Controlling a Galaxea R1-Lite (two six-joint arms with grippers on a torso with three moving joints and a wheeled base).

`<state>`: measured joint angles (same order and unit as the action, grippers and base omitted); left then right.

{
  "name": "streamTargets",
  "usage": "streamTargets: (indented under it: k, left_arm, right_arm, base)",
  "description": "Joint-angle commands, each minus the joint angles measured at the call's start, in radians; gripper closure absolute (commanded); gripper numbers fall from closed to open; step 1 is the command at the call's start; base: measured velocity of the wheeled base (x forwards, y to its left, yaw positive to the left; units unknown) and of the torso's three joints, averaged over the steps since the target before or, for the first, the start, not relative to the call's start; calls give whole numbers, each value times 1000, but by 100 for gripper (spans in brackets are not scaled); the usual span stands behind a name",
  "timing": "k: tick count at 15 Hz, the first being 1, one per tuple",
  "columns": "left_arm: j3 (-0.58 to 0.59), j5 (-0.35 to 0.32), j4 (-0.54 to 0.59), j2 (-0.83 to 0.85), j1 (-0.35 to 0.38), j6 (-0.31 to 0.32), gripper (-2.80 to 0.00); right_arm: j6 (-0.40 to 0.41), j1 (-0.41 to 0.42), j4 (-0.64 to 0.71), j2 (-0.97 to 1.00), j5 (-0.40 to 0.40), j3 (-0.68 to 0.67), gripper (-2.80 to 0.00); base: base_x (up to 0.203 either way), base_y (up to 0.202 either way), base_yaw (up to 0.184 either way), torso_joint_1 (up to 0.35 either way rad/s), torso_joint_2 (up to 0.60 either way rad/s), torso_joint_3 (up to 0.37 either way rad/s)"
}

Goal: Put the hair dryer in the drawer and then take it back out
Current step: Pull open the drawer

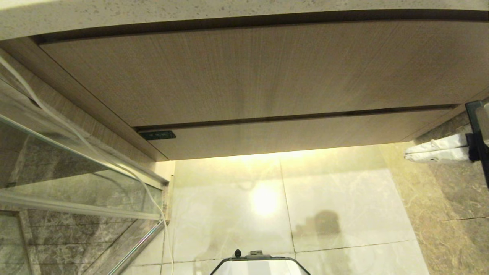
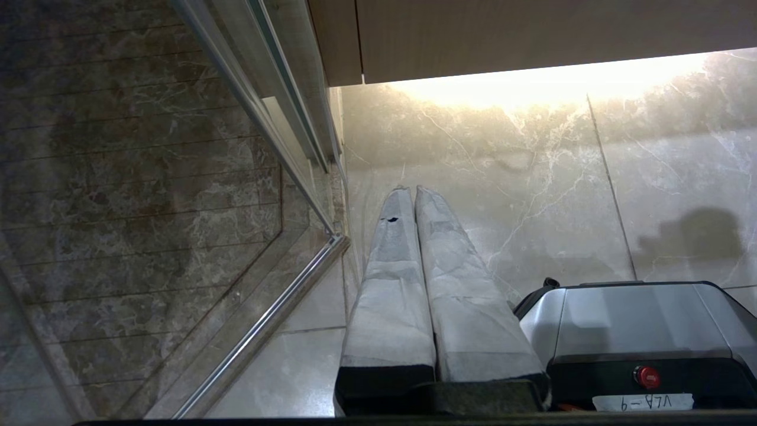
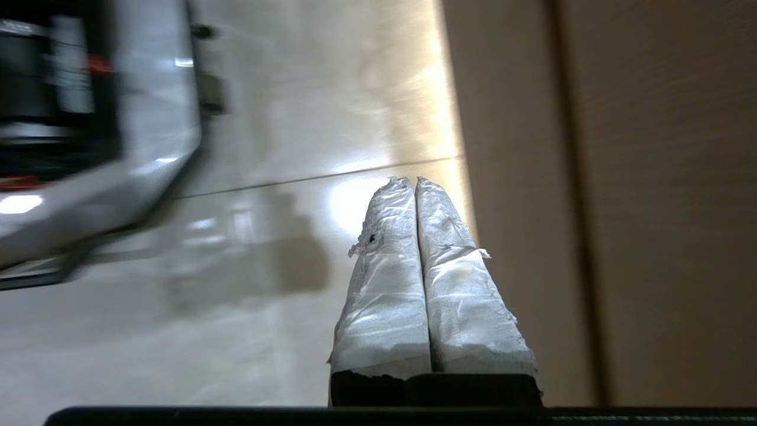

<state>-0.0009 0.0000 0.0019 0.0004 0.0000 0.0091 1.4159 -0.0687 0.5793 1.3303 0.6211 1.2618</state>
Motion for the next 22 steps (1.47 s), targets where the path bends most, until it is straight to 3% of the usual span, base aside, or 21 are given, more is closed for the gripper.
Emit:
streamTargets:
  k: [1, 3, 6, 10, 12, 17, 22]
  left_arm:
    - [-1, 0, 1, 0, 0, 0, 0]
    - [-1, 0, 0, 0, 0, 0, 0]
    - [1, 0, 1, 0, 0, 0, 0]
    - [1, 0, 1, 0, 0, 0, 0]
    - [1, 0, 0, 0, 0, 0, 0]
    - [1, 0, 0, 0, 0, 0, 0]
    - [0, 0, 0, 0, 0, 0, 0]
  right_arm:
    - [106, 25, -90, 63, 2, -36, -280]
    - [171, 31, -95, 108, -3, -39, -280]
    - [175, 78, -139, 151, -43, -53, -280]
    - [174, 83, -250, 262, -47, -40, -280]
    - [172, 73, -330, 326, -47, -34, -280]
    - [149, 41, -353, 386, -50, -49, -280]
    - [98, -11, -494, 464, -102, -56, -280]
  base:
    - [0, 0, 0, 0, 0, 0]
    - [0, 0, 0, 0, 0, 0]
    - [0, 0, 0, 0, 0, 0]
    - [0, 0, 0, 0, 0, 0]
    - [0, 0, 0, 0, 0, 0]
    - [0, 0, 0, 0, 0, 0]
    - [0, 0, 0, 0, 0, 0]
